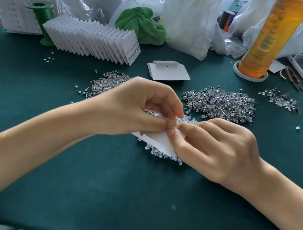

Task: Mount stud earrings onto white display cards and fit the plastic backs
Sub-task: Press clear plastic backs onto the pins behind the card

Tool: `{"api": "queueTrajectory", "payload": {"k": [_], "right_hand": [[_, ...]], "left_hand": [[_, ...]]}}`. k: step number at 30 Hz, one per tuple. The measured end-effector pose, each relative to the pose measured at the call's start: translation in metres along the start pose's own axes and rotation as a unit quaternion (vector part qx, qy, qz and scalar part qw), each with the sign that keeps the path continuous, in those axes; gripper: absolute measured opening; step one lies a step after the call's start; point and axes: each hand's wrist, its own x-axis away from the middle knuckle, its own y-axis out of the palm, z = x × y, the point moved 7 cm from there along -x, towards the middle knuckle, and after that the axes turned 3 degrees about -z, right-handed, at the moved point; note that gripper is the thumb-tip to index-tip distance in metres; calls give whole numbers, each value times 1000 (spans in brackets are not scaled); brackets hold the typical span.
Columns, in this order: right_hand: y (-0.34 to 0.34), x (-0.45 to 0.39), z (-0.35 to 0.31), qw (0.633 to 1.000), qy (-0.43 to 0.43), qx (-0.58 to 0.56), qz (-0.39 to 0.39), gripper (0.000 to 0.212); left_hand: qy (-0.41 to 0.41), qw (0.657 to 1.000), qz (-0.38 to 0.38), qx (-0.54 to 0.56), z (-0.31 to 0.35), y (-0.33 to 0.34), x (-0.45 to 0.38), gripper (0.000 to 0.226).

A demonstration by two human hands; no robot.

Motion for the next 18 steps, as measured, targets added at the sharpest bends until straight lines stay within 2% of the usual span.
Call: {"api": "queueTrajectory", "payload": {"k": [5,12,18], "right_hand": [[1,0,-2,1000,-4,4,-1,11],[2,0,4,1000,13,-10,-6,13],[1,-1,-1,1000,-6,0,-2,12]], "left_hand": [[-36,998,-33,26,-1,1,-3,19],[-50,995,16,81,-9,-2,-1,15],[-62,996,0,63,-12,-3,-1,14]]}}
